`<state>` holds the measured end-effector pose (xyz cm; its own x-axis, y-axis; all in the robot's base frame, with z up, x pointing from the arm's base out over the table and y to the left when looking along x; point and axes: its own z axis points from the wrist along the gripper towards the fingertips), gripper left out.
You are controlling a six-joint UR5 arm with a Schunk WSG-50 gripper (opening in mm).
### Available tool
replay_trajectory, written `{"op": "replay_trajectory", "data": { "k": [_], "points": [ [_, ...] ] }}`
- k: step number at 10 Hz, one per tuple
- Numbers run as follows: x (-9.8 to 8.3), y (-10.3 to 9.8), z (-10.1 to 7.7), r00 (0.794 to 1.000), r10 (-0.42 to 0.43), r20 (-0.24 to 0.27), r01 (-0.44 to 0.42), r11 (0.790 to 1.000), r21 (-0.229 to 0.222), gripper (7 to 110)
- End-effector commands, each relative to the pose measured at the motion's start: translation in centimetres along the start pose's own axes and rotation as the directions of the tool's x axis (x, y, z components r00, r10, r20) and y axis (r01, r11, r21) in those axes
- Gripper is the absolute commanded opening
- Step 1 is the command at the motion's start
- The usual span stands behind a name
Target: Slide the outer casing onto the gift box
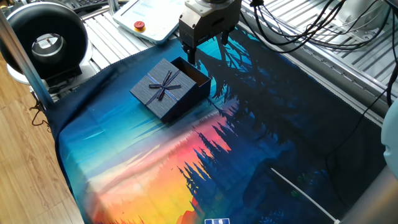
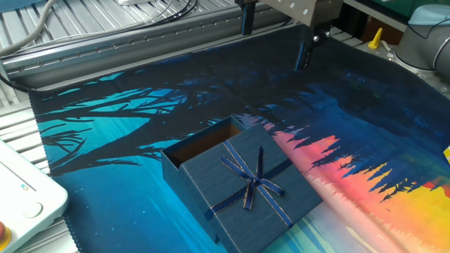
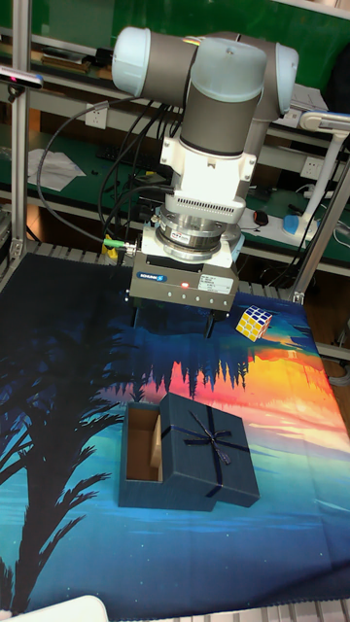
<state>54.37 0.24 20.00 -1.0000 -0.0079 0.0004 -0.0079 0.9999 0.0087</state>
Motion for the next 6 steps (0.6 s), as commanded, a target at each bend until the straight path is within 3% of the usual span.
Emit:
{"op": "replay_trajectory", "data": {
  "k": [1, 2, 6],
  "points": [
    [-1.26, 2.74, -0.14, 0.983, 0.183, 0.031, -0.179, 0.978, -0.108, 109],
    [-1.27, 2.75, -0.15, 0.983, 0.183, 0.031, -0.179, 0.978, -0.108, 7],
    [-1.3, 2.72, -0.17, 0.983, 0.182, 0.031, -0.177, 0.978, -0.106, 7]
  ]
}}
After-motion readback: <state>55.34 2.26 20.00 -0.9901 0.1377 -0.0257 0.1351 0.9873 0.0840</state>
